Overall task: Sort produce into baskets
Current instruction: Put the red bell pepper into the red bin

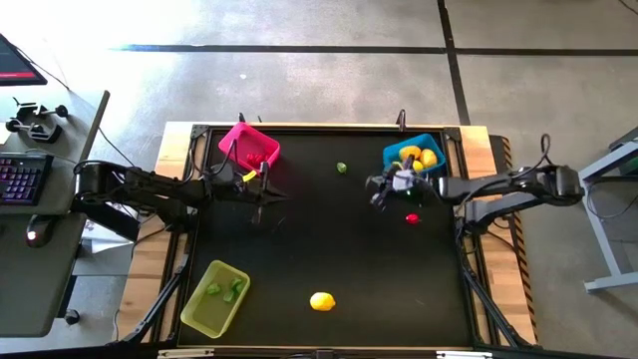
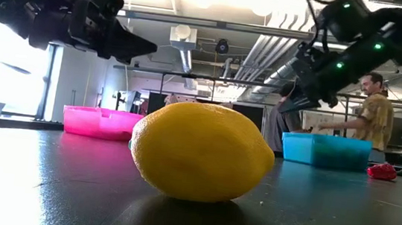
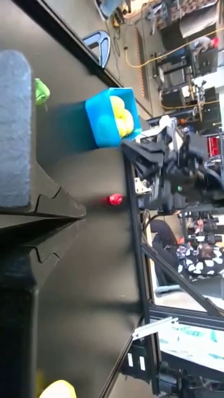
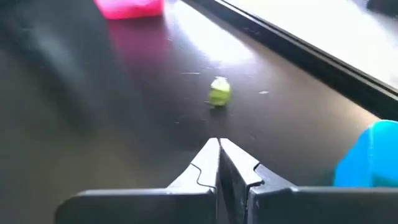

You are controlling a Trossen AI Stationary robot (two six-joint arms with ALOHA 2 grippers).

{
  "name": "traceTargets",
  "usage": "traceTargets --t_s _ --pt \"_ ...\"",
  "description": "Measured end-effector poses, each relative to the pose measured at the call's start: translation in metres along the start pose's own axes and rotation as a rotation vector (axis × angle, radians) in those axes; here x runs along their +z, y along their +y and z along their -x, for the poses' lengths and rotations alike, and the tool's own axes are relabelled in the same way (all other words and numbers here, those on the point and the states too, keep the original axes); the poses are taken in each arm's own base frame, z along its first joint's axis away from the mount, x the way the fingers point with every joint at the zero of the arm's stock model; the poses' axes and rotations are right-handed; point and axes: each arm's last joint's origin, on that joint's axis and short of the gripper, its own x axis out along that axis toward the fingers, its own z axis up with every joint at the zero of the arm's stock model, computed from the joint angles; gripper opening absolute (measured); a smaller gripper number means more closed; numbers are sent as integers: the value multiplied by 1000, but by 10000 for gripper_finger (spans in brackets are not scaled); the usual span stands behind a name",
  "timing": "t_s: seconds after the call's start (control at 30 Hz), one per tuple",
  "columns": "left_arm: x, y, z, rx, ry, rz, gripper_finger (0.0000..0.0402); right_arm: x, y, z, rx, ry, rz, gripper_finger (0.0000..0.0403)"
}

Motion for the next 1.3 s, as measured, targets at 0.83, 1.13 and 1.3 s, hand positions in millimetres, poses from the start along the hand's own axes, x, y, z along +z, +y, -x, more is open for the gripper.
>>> traceTargets --t_s 0.83,1.13,1.3 --pt "-5 -1 -2 -9 25 -18 0 -21 39 74 -74 577 133 37" --pt "-13 -8 17 22 -97 -33 0 -25 33 78 -97 650 207 157" --pt "-23 -15 35 33 -153 -20 0 -26 36 74 -82 652 230 171"
